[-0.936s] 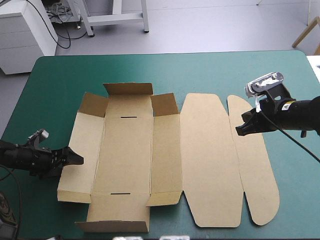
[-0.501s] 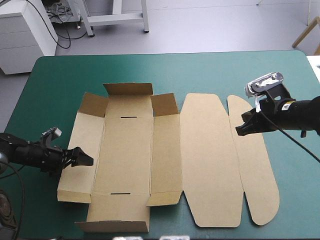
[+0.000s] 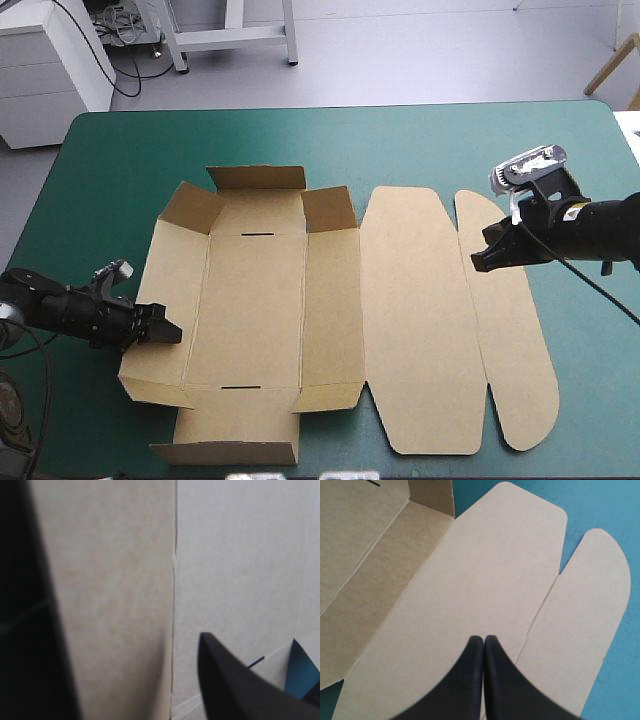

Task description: Fold the box

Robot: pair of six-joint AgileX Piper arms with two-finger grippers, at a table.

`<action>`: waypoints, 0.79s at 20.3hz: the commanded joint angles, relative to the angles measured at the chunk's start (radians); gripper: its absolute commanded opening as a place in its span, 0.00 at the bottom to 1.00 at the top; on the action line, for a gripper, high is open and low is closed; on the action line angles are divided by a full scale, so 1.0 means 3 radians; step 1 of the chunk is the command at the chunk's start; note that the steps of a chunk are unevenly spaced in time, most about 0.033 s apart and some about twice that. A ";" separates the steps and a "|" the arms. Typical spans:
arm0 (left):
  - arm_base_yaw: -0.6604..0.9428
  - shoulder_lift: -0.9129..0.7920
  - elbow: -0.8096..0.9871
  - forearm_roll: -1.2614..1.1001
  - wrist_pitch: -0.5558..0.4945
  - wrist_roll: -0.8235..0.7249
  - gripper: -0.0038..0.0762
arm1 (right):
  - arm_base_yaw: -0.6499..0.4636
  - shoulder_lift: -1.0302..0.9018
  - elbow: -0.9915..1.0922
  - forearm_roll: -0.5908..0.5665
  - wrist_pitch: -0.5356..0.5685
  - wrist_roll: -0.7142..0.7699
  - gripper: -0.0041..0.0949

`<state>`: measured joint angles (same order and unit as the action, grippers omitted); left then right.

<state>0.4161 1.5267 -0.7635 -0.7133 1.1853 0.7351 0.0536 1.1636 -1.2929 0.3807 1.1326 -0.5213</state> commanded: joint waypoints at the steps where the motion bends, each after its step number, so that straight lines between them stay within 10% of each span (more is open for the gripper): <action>1: -0.0027 -0.0087 -0.0059 -0.0204 0.0150 -0.0015 0.07 | -0.0021 -0.0075 -0.0076 0.0110 -0.0122 -0.0010 0.02; 16: -0.0557 -0.0492 -0.0518 -0.0188 0.0000 0.0408 0.04 | -0.0021 -0.0476 -0.0083 0.0083 -0.0530 0.0001 0.02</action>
<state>0.3090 1.4477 -0.8317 -0.7562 1.1597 0.8470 0.0536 1.0692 -1.2926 0.3807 1.0549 -0.5213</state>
